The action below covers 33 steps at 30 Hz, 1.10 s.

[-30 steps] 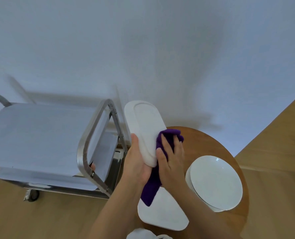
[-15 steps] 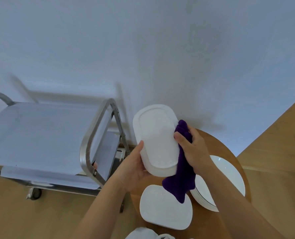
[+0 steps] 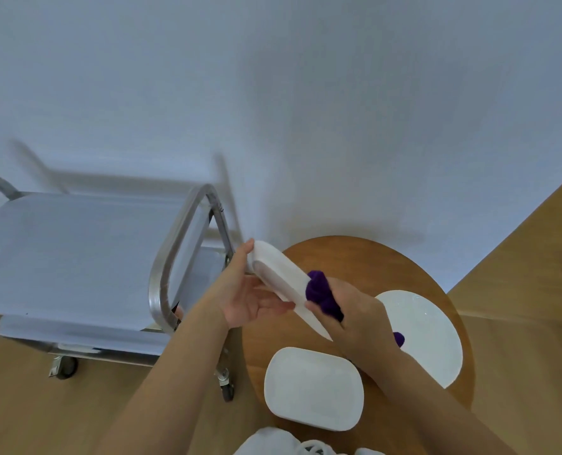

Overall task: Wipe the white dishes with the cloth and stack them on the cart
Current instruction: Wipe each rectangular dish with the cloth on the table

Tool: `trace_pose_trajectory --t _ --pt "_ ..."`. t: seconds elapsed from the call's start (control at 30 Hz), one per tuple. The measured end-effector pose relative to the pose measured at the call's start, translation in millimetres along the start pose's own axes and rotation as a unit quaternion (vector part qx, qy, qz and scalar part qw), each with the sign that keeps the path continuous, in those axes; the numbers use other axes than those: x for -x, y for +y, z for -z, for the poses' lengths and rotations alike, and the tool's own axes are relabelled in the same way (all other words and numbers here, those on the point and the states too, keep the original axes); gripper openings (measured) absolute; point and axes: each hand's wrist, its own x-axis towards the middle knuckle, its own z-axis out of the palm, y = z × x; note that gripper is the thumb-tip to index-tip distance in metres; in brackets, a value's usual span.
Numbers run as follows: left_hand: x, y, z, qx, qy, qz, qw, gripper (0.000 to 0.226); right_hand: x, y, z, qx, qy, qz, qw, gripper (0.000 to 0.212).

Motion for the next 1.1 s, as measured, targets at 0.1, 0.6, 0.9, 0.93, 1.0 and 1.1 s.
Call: trace_pose_trajectory --t 0.1,0.6,0.9,0.93,1.0,1.1 --pt "0 -5 6 0.043 -0.021 0.008 0.999 0.068 14 7 -4 0.033 -0.007 0.062 0.998 0.030" --pt "6 -42 11 -0.092 -0.126 -0.144 0.977 0.060 5 17 -40 0.002 -0.024 -0.384 0.923 0.036" --pt "2 -59 7 -0.069 -0.143 -0.167 0.973 0.064 10 -21 -59 0.074 -0.128 -0.071 0.986 0.042" --pt "2 -58 9 -0.056 -0.140 -0.168 0.974 0.067 15 -24 -57 0.064 -0.149 -0.044 0.986 0.043" --pt "2 -57 12 -0.030 -0.138 -0.163 0.977 0.071 21 -31 -50 -0.004 -0.138 -0.054 0.989 0.040" --pt "1 -55 16 -0.021 -0.128 -0.168 0.977 0.079 32 -34 -40 -0.020 -0.133 -0.034 0.990 0.032"
